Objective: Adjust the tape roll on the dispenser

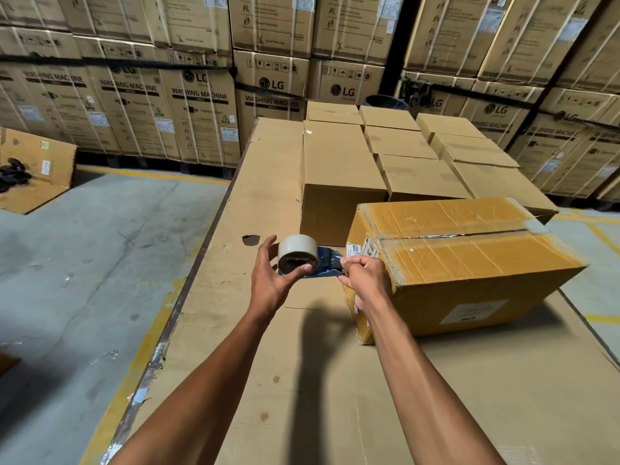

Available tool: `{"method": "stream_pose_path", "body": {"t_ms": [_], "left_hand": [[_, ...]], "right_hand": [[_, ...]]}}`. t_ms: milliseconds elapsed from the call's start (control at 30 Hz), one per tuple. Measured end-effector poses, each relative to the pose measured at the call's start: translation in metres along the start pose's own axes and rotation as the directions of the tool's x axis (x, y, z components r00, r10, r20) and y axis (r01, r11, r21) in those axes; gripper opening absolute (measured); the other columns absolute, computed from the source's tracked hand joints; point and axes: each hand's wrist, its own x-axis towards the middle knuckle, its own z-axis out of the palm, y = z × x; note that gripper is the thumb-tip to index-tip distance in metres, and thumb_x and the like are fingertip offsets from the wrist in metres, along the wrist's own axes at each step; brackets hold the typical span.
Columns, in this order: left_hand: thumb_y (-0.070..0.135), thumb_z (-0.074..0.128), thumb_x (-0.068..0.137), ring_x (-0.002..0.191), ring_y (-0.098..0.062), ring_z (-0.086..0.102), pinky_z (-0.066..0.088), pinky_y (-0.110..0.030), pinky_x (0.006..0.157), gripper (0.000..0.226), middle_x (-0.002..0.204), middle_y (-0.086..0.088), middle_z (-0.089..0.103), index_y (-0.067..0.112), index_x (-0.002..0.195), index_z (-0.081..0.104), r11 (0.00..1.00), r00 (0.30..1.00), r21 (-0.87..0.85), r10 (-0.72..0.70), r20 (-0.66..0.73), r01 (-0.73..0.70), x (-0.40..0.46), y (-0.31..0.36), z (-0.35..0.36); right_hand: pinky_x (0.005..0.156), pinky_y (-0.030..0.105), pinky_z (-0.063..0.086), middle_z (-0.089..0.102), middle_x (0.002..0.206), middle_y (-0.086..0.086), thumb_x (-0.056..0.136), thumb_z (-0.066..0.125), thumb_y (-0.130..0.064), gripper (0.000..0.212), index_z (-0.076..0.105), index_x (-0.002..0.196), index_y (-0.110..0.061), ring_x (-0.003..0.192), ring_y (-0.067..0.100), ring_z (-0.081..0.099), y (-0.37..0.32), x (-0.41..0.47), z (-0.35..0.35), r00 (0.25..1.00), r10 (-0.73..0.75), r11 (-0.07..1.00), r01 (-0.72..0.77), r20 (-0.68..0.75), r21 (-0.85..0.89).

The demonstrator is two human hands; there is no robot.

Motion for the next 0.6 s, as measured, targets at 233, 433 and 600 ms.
{"method": "stream_pose_path", "body": {"t_ms": [233,433,600], "left_hand": [[0.053,0.102,0.070,0.152,-0.022,0.042,0.041,-0.036,0.118,0.133,0.168,-0.003,0.038,0.031,0.172,0.019,0.953,0.985,0.255,0.170,-0.002,-0.164,-0.010,0.006,0.014],[0.060,0.101,0.065,0.152,-0.032,0.047,0.049,-0.048,0.119,0.145,0.169,-0.010,0.034,0.033,0.173,0.009,0.962,0.990,0.244,0.134,-0.046,-0.119,-0.011,0.020,0.026],[0.060,0.102,0.062,0.147,-0.031,0.053,0.054,-0.049,0.116,0.148,0.166,-0.013,0.041,0.034,0.173,0.008,0.964,0.991,0.241,0.128,-0.038,-0.115,-0.007,0.023,0.024]], "right_hand": [[0.069,0.028,0.062,0.077,0.100,0.011,0.094,0.074,-0.008,0.019,0.073,0.077,-0.017,0.084,0.022,0.076,-0.004,-0.002,0.006,0.997,0.065,0.985,-0.059,-0.033,0.160],[0.068,0.028,0.062,0.075,0.101,0.013,0.093,0.074,-0.005,0.024,0.071,0.073,-0.017,0.088,0.027,0.076,-0.007,-0.005,0.010,0.998,0.065,0.987,-0.061,-0.023,0.151],[0.074,0.035,0.066,0.078,0.095,0.011,0.092,0.074,-0.007,0.018,0.073,0.075,-0.015,0.082,0.025,0.078,-0.008,-0.002,0.004,0.998,0.049,0.996,-0.045,-0.040,0.082]]}}
